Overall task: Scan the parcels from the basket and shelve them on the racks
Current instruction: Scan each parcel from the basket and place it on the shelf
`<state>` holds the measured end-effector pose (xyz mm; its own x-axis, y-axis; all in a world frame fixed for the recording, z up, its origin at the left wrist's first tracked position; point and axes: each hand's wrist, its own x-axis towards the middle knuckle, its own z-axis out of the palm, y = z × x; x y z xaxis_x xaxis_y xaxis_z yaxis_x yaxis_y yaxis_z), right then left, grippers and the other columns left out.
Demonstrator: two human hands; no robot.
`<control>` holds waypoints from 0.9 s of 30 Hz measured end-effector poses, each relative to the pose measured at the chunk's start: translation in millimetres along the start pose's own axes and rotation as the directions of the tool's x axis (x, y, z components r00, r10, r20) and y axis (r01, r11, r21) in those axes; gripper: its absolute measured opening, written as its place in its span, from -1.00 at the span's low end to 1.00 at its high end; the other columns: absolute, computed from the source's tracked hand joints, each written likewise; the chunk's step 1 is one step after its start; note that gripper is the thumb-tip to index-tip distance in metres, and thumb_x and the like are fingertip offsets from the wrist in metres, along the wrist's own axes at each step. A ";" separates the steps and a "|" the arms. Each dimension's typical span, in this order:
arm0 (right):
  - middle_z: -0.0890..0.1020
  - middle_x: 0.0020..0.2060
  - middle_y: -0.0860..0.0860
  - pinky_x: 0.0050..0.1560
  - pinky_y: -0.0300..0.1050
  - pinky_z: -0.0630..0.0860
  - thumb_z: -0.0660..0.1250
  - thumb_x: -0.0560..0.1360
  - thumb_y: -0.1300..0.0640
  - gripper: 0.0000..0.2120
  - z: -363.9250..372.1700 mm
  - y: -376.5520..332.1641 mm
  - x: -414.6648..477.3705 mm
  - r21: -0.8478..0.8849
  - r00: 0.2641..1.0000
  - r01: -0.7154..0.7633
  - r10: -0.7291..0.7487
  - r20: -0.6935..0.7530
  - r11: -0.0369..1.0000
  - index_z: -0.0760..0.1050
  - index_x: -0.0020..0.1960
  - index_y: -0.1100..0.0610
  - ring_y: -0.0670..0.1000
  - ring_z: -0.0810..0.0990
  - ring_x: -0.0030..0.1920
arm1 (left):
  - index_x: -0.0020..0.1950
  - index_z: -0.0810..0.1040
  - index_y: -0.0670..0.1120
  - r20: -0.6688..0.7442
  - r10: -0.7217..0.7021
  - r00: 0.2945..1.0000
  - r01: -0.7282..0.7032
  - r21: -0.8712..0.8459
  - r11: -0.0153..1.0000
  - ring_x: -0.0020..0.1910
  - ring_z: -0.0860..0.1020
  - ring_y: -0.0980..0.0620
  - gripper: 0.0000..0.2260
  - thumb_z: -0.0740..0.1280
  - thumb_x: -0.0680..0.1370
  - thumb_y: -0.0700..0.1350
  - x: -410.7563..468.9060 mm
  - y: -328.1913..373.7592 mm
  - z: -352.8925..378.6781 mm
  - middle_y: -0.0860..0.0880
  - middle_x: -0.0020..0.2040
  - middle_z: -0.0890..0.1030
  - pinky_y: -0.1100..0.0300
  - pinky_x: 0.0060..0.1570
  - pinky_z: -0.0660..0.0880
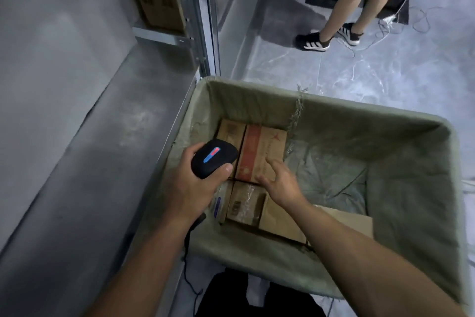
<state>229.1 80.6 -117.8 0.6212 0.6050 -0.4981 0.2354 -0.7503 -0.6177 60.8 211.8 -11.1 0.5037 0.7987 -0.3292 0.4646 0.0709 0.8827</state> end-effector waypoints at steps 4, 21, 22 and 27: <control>0.20 0.60 0.06 0.53 0.02 0.16 0.33 0.60 -0.13 -0.34 11.4 -0.8 24.9 0.036 0.998 -0.061 0.061 0.002 0.998 0.20 0.61 0.04 0.10 0.17 0.58 | 0.30 0.45 0.17 -0.001 -0.037 0.999 0.037 -0.005 0.999 0.00 0.66 0.02 -0.53 0.55 0.47 -0.03 14.8 -0.9 9.3 0.16 0.06 0.60 0.08 -0.02 0.65; -0.08 0.64 0.11 0.55 0.31 -0.06 0.28 0.55 -0.30 -0.17 65.8 26.4 74.9 -0.106 0.991 -0.106 0.096 -0.098 0.989 -0.13 0.63 -0.21 0.26 -0.17 0.61 | 0.39 0.50 0.06 -0.011 -0.195 0.981 0.195 -0.042 0.980 -0.19 0.65 0.02 -0.50 0.54 0.48 -0.08 52.9 -40.4 41.7 0.01 0.06 0.66 0.32 -0.33 0.54; -0.11 0.64 0.10 0.55 0.34 -0.08 0.29 0.53 -0.34 -0.13 63.2 28.3 73.1 -0.084 0.987 -0.134 0.125 -0.102 0.987 -0.18 0.62 -0.24 0.26 -0.20 0.61 | 0.39 0.50 0.05 -0.005 -0.195 0.981 0.194 -0.048 0.980 -0.17 0.65 0.00 -0.51 0.54 0.48 -0.09 52.8 -41.5 42.6 -0.01 0.06 0.66 0.33 -0.34 0.54; -0.19 0.62 0.14 0.49 0.49 -0.01 0.38 0.45 -0.36 0.03 43.7 41.6 70.0 0.057 0.956 -0.238 0.244 -0.163 0.970 -0.29 0.61 -0.22 0.31 -0.20 0.60 | 0.37 0.50 0.05 0.002 -0.193 0.981 0.193 -0.079 0.978 -0.21 0.65 0.05 -0.52 0.52 0.49 -0.12 52.7 -37.6 45.2 -0.04 0.05 0.66 0.33 -0.34 0.54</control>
<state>249.6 103.4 -205.0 0.7730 0.3520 -0.5277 0.0379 -0.8560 -0.5155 102.9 224.2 -76.8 0.4060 0.7685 -0.4946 0.4938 0.2709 0.8263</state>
